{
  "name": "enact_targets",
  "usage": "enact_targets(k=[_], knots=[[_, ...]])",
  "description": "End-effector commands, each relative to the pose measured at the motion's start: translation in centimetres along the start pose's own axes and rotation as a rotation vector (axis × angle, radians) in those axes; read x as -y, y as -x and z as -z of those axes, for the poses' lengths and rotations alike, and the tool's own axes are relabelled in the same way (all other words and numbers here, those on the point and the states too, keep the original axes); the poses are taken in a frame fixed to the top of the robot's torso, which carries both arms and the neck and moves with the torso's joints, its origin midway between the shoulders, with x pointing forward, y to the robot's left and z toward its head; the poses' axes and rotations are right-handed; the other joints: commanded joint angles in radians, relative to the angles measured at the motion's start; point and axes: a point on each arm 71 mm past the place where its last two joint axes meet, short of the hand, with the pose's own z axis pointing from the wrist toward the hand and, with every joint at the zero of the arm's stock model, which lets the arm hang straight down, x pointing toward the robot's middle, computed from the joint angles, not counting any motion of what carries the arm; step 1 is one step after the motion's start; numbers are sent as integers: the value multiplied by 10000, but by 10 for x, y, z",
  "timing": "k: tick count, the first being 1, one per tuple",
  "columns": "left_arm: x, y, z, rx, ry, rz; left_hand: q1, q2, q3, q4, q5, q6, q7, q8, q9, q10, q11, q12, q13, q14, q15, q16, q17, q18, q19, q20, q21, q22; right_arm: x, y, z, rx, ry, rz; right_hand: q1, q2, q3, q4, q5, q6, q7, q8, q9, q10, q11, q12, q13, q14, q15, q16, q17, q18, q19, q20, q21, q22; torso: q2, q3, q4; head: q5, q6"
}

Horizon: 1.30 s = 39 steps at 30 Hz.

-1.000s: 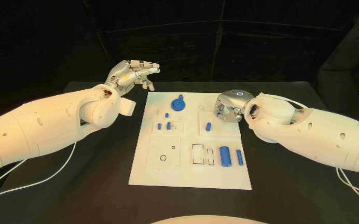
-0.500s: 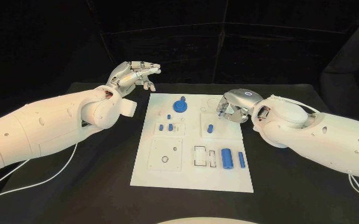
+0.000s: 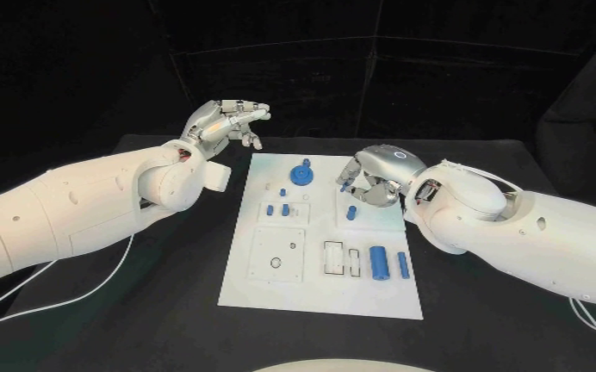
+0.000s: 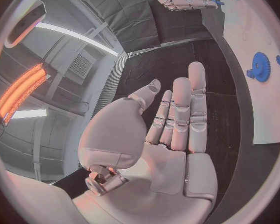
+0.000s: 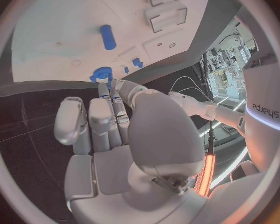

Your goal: Assemble the parts on the task board

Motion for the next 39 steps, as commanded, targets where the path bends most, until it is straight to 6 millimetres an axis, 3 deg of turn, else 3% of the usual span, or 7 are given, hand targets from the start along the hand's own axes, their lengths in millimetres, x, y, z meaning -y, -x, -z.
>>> enact_targets(k=[1, 5, 15, 19, 21, 30, 39], knots=[[3, -3, -1, -185, -216, 242, 27, -16, -68, -67, 49, -78, 12, 94, 10, -94, 1, 96, 12, -66, -29, 68, -30, 52, 52, 22, -78, -23, -14, 0, -5, 82, 415, -264, -95, -6, 55, -11, 35, -77, -13, -67, -13, -42, 14, -37, 6, 180, 51, 41, 11, -188, 13, 83, 54, 12, 6, 3, 35, 122, -74], [3, -6, -2, -254, -217, 280, -19, -164, -279, -96, 47, -121, 16, 174, 10, -132, -1, 205, 17, -64, -23, 96, -70, 50, 80, 26, -109, -60, -31, -5, -14, -334, 797, -369, -171, -32, 43, -8, 43, -86, -3, -69, -11, -42, 24, -42, 9, 178, 61, 79, 29, -196, 27, 94, 85, 52, 2, -7, 36, 270, -146], [2, -13, -6, -448, -341, 381, 35, -19, -392, -88, 52, -4, -55, 385, 40, -57, -59, 394, 21, -56, -55, 141, -140, 61, 125, 5, -147, -108, -55, -30, -27, -1142, 1361, -556, -192, -32, 40, -5, 47, -88, -2, -70, -11, -41, 25, -43, 10, 175, 64, 84, 25, -193, 18, 97, 81, 44, 11, 1, 28, 524, -259], [3, -15, -7, -456, -582, 388, 121, 171, -330, -122, 50, 227, -170, 502, 18, 269, -163, 371, -76, -119, -130, 22, -286, 76, 88, -51, -252, -191, -63, -42, -29, -1518, 1617, -467, -204, -33, 45, -14, 64, -104, 1, -76, -13, -52, 27, -51, 9, 175, 67, 105, 43, -194, 19, 100, 90, 55, 26, 28, 22, 585, -289], [4, -15, -7, -468, -643, 396, 109, 210, -304, -127, 51, 336, -216, 513, -2, 431, -199, 298, -102, -114, -159, -30, -349, 76, 85, -74, -294, -227, -66, -46, -30, -1660, 1717, -421, -204, -33, 45, -14, 64, -104, 1, -76, -13, -52, 27, -51, 9, 175, 67, 105, 44, -194, 19, 100, 90, 55, 17, 14, 22, 610, -313], [3, -18, -9, -527, -731, 427, 46, 244, -233, -161, 51, 505, -283, 411, -64, 912, -273, -20, -114, -59, -223, -125, -516, 67, 134, -132, -399, -331, -75, -59, -30, -2108, 1960, -163, -205, -34, 48, -21, 70, -108, 2, -78, -13, -54, 27, -53, 9, 173, 67, 105, 36, -193, 15, 102, 89, 52, 14, 2, 38, 644, -361], [3, -18, -10, -501, -682, 407, 17, 207, -222, -191, 49, 460, -250, 309, -83, 968, -252, -208, -114, -74, -214, -155, -576, 57, 133, -137, -449, -375, -79, -68, -30, -2221, 2105, -197, -213, -34, 47, -23, 76, -107, 3, -77, -12, -52, 29, -52, 11, 171, 68, 109, 35, -192, 10, 103, 86, 48, 7, 3, -2, 722, -393]])
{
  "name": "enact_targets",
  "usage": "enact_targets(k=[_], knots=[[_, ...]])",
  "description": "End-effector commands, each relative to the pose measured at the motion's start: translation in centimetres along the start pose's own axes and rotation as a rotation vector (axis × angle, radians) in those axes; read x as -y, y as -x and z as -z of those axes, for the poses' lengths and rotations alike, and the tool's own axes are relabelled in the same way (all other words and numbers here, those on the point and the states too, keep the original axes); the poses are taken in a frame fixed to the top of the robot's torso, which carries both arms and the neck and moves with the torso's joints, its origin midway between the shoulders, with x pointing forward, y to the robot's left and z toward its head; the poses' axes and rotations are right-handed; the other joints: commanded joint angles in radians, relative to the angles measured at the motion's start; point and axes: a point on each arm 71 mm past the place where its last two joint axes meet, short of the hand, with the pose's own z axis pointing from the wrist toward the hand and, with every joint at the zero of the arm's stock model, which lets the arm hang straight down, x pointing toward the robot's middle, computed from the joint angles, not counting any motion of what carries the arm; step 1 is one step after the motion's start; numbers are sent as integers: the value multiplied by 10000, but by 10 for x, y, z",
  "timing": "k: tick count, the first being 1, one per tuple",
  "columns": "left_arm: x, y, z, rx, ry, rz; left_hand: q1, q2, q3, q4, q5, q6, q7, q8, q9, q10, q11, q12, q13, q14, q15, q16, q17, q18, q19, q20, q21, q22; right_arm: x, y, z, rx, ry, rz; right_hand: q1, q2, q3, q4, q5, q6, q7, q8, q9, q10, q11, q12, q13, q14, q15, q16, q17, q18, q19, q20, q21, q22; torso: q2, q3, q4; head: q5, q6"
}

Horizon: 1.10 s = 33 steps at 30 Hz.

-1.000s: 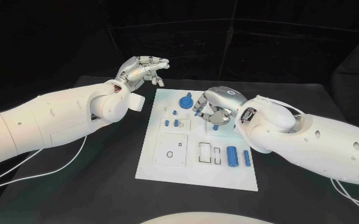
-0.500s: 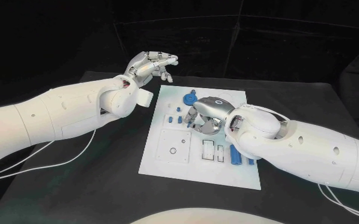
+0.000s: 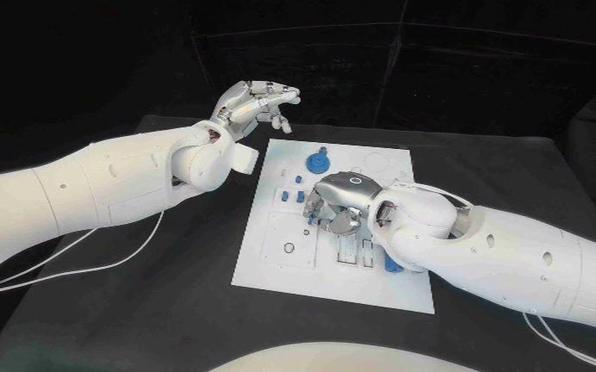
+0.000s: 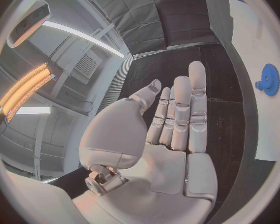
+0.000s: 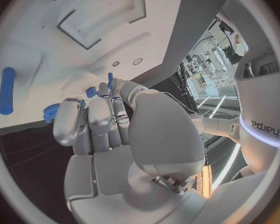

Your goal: Assemble the parts on the task board

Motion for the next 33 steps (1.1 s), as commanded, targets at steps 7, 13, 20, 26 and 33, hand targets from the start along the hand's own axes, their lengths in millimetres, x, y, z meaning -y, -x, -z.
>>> enact_targets(k=[7, 13, 20, 26, 33], knots=[[1, -2, -2, -69, -112, 106, -54, 23, 27, -22, 50, -31, 40, -124, -21, 79, 31, -118, -13, -12, -22, -72, -34, 56, -10, -66, -75, -31, -4, -6, -2, -84, 300, 309, -86, 13, 49, -30, 76, -45, -6, -38, -13, -52, 27, -53, 16, 169, 68, 63, -5, -193, -25, 70, 49, 10, -3, -3, -9, 40, -1], [1, -1, -2, -44, -65, 89, -78, 9, 13, -17, 47, -54, 56, -152, -20, 72, 45, -155, -10, -27, -9, -78, -49, 52, -17, -59, -92, -45, -6, -8, -3, -75, 391, 386, -92, 8, 50, -40, 94, -50, -4, -39, -13, -54, 28, -55, 16, 168, 69, 70, -4, -191, -32, 71, 46, 5, -3, 3, -5, 70, 5], [0, 0, -3, -22, 16, 73, -98, -9, -3, -15, 43, -79, 72, -177, -19, 54, 60, -191, -9, -41, 2, -81, -61, 49, -24, -51, -108, -57, -7, -11, -4, -171, 446, 384, -93, 7, 50, -41, 95, -51, -4, -39, -13, -54, 28, -56, 16, 167, 69, 70, -6, -191, -32, 71, 47, 5, -8, -5, -15, 86, 5], [0, 0, -3, -12, 52, 66, -100, -11, -6, -15, 42, -83, 74, -181, -19, 51, 62, -198, -9, -43, 4, -82, -63, 48, -25, -50, -111, -59, -7, -12, -4, -303, 463, 389, -104, -1, 46, -49, 109, -52, -2, -39, -12, -54, 30, -56, 17, 164, 71, 72, -15, -190, -36, 73, 47, 5, -7, -2, -17, 75, -23], [-1, 1, -3, -6, 94, 62, -107, -26, -21, -22, 41, -119, 91, -212, -19, 25, 78, -238, -7, -57, 17, -82, -76, 47, -31, -41, -129, -74, -7, -16, -3, -431, 472, 361, -121, -7, 40, -54, 118, -45, -1, -33, -9, -43, 29, -52, 20, 160, 72, 77, -19, -189, -39, 75, 50, 7, -4, -3, -9, 71, -55]])
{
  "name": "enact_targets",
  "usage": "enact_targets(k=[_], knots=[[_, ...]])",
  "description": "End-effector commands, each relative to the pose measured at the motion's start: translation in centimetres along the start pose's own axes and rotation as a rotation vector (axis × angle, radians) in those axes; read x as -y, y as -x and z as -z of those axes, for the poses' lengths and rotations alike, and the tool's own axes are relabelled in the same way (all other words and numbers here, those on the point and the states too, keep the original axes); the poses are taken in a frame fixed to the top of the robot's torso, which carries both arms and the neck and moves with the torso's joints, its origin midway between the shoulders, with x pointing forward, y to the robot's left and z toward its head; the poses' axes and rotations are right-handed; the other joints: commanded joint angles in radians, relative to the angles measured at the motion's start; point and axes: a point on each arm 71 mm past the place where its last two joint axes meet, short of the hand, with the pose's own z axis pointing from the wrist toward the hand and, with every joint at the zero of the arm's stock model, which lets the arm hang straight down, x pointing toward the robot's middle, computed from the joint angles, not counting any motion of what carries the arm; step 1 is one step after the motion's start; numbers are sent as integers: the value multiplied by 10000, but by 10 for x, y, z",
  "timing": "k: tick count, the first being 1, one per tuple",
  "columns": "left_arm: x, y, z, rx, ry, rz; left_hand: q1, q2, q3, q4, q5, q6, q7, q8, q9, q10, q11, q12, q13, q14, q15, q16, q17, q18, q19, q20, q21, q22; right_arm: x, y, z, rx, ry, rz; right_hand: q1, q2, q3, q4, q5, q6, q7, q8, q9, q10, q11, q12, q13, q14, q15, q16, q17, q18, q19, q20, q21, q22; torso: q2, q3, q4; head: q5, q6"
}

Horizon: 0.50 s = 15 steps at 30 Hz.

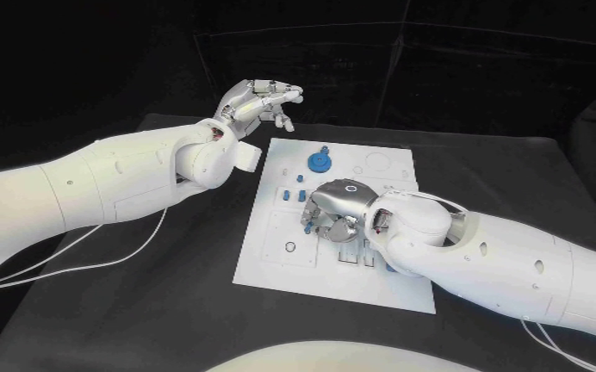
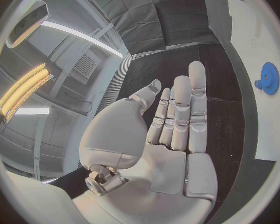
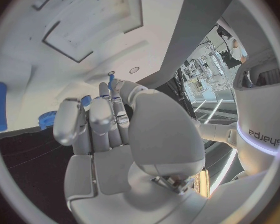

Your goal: Assemble the parts on the task board

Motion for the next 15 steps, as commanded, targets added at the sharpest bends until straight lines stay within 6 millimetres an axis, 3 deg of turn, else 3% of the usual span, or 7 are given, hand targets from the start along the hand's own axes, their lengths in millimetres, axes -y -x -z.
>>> enact_targets(k=[1, 15], knots=[[1, -1, -1, -82, -15, 106, -106, -24, -21, -23, 41, -44, 17, -31, -10, -11, 43, -27, -9, -58, 16, -42, -12, 46, -30, -41, -57, -12, -1, -1, 0, -157, 127, 90, -121, -6, 14, -29, 43, -45, -1, -33, -10, -43, 29, -52, 14, 160, 72, 38, -17, -190, -2, 39, 50, 9, 3, -4, 2, 16, -38], [1, 0, -1, -87, -6, 109, -97, -16, -16, -28, 42, -43, 17, -33, -7, -16, 44, -37, -8, -63, 18, -42, -16, 46, -32, -39, -62, -16, -1, -3, -1, -239, 92, 103, -121, -6, 14, -29, 43, -45, -1, -33, -10, -43, 29, -52, 14, 160, 72, 38, -17, -190, -2, 39, 50, 9, 10, 0, 1, -13, -50]])
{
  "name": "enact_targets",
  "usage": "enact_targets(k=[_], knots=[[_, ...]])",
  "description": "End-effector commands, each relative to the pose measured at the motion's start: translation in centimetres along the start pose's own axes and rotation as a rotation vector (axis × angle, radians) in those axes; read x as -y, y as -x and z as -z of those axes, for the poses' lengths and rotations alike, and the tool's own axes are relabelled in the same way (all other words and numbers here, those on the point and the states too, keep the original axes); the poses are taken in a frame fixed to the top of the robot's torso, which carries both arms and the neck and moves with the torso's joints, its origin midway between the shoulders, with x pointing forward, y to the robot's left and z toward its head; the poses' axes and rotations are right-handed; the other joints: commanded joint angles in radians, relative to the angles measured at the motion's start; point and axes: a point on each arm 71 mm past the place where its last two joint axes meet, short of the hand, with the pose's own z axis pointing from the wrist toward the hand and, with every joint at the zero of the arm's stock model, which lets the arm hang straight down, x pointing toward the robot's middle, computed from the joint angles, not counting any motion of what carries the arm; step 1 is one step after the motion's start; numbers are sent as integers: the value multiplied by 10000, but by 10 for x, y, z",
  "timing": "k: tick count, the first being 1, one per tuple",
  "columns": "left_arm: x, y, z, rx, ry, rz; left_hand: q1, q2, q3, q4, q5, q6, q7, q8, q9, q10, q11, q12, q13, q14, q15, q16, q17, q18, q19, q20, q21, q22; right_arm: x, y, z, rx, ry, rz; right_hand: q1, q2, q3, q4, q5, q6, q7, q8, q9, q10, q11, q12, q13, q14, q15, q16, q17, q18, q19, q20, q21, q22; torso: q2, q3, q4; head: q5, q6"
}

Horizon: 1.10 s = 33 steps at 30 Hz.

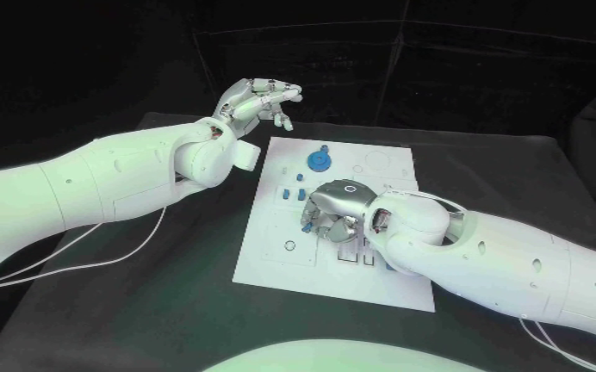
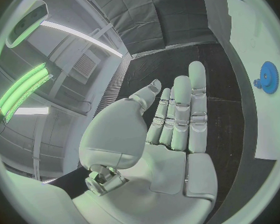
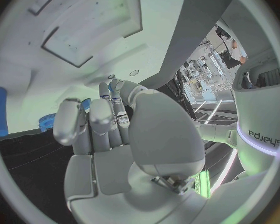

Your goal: Assemble the parts on the task board

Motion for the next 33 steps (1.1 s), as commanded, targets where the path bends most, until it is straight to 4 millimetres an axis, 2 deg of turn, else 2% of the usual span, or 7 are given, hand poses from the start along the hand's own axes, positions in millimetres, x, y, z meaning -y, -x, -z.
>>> enact_targets(k=[1, 9, 17, 33], knots=[[1, -1, -1, -94, -47, 110, -97, -15, -16, -28, 42, -43, 17, -33, -8, -16, 44, -37, -9, -63, 18, -42, -16, 46, -32, -39, -62, -9, -1, 0, 0, -62, 78, 99, -122, -6, 14, -29, 43, -44, 0, -32, -8, -43, 29, -52, 14, 160, 72, 39, -15, -190, -2, 39, 50, 10, 6, 6, -3, -1, -11], [1, 0, -1, -74, -45, 99, -97, -15, -16, -28, 42, -43, 17, -33, -8, -16, 44, -37, -9, -63, 18, -42, -16, 46, -32, -39, -62, -9, -2, 3, 2, 373, 109, 156, -143, -1, 10, -34, 58, -31, -2, -24, -4, -28, 26, -46, 18, 154, 73, 41, -29, -185, -16, 41, 44, -2, -5, 12, -13, -2, 15], [2, 0, -1, -66, -50, 95, -97, -15, -16, -28, 42, -43, 17, -33, -8, -16, 44, -37, -9, -63, 18, -42, -16, 46, -32, -39, -62, -9, -4, 5, 5, 653, 166, 216, -156, 2, 8, -43, 72, -12, -8, -13, 2, -11, 20, -39, 21, 150, 71, 51, -29, -188, -11, 43, 55, 13, -7, 11, 3, -5, 28], [2, 0, 0, -79, -36, 103, -85, -1, -10, -34, 42, -38, 19, -36, -3, -21, 48, -54, -7, -72, 22, -41, -24, 46, -35, -35, -71, -17, -5, 3, 11, 162, -271, 472, -358, 36, -76, 15, 16, 62, -26, 25, 21, 47, 5, -23, 26, 121, 66, 85, -63, -184, -35, 47, 63, 20, -2, -1, 12, -9, 48]])
